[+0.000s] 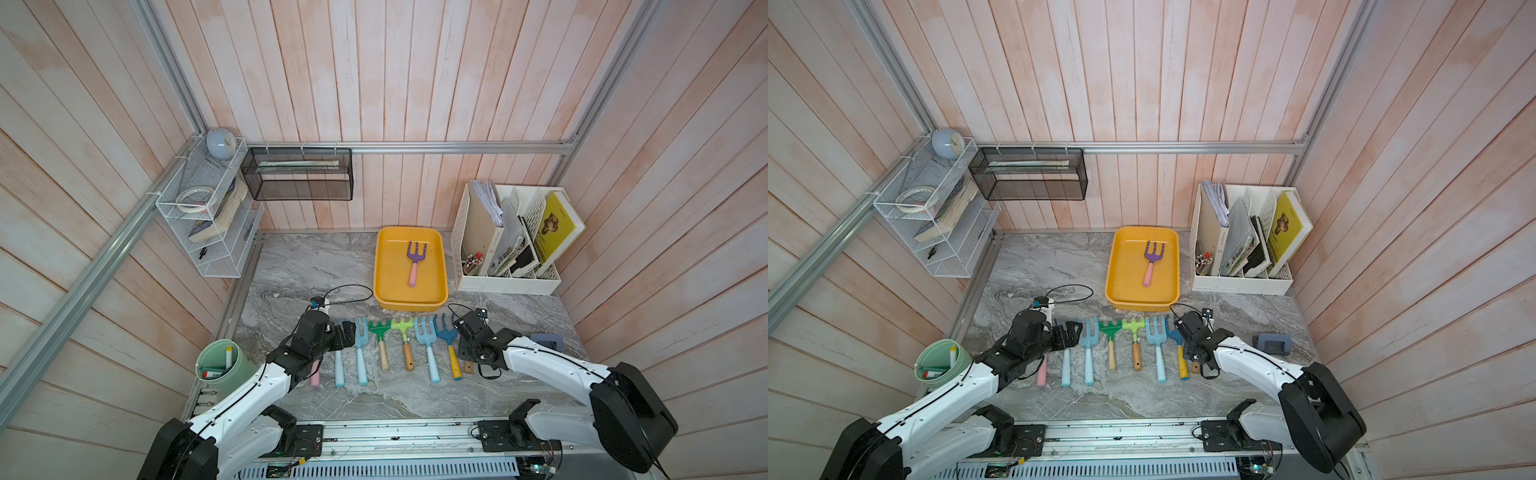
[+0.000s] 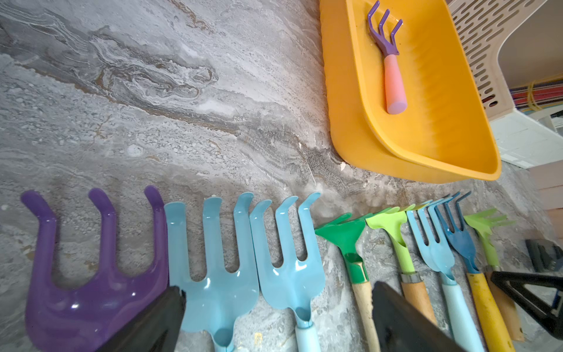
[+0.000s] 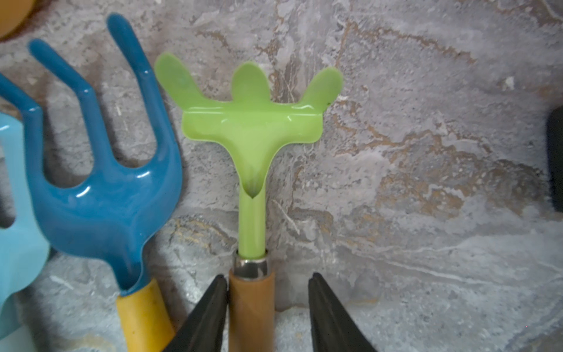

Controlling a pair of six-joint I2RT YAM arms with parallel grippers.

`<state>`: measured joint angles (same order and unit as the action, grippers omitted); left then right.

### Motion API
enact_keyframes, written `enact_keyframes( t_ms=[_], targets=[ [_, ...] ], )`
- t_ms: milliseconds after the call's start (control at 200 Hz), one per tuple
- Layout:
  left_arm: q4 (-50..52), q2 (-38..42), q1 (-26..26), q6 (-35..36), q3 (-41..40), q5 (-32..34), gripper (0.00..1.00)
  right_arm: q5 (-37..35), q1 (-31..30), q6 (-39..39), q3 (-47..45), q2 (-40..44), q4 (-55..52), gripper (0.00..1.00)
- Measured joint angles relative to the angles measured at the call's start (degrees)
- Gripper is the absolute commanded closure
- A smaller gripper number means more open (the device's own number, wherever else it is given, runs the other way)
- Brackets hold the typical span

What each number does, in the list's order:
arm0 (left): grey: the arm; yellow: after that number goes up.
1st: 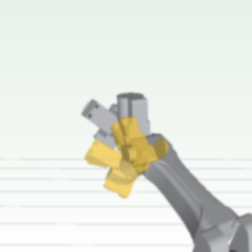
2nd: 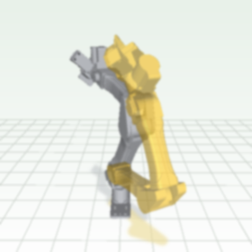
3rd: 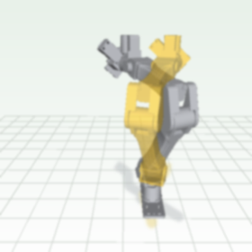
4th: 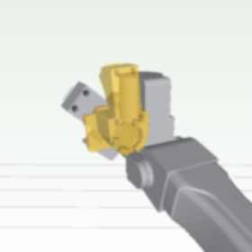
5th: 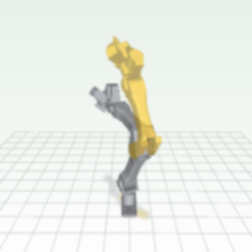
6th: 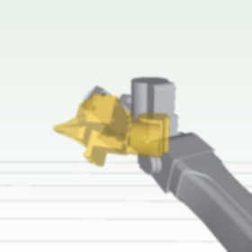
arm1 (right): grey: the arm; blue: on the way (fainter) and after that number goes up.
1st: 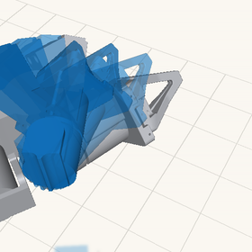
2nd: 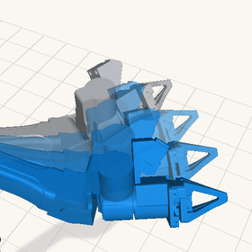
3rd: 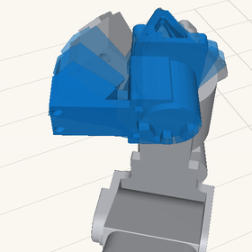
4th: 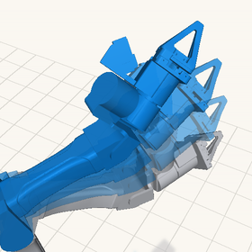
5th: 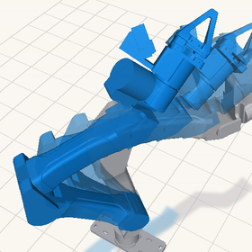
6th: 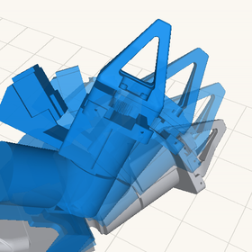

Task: Take the hand rake out of the storage box
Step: Place the rake at the center of the board.

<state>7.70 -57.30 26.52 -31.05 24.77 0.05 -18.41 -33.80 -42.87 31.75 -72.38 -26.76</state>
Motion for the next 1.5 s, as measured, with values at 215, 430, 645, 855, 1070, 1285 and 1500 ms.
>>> enact_keyframes(
  t_ms=[215,430,645,855,1070,1285,1500],
  targets=[
    [0.0,0.0,0.0,0.0,0.0,0.0,0.0,2.7,3.9,4.1,0.0,-2.8,4.4,0.59],
    [0.0,0.0,0.0,0.0,0.0,0.0,0.0,4.5,6.7,9.7,0.1,-3.4,6.4,0.6],
    [0.0,0.1,0.0,0.0,-0.1,0.0,0.0,8.8,10.4,14.8,2.1,-6.2,8.6,0.72],
    [0.0,1.1,0.0,0.0,-0.2,0.0,0.0,11.3,11.8,17.4,4.0,-9.0,10.9,0.76],
    [0.0,1.2,0.0,0.0,-0.2,0.0,0.0,9.8,12.1,19.5,5.4,-9.8,9.6,0.83],
    [0.0,1.2,0.0,0.0,-0.2,0.0,0.0,10.5,13.4,24.6,6.2,-9.9,9.8,0.87],
    [0.0,1.2,0.0,0.0,-0.2,0.0,0.0,11.1,14.1,27.5,6.7,-10.1,10.5,0.88]
  ],
)
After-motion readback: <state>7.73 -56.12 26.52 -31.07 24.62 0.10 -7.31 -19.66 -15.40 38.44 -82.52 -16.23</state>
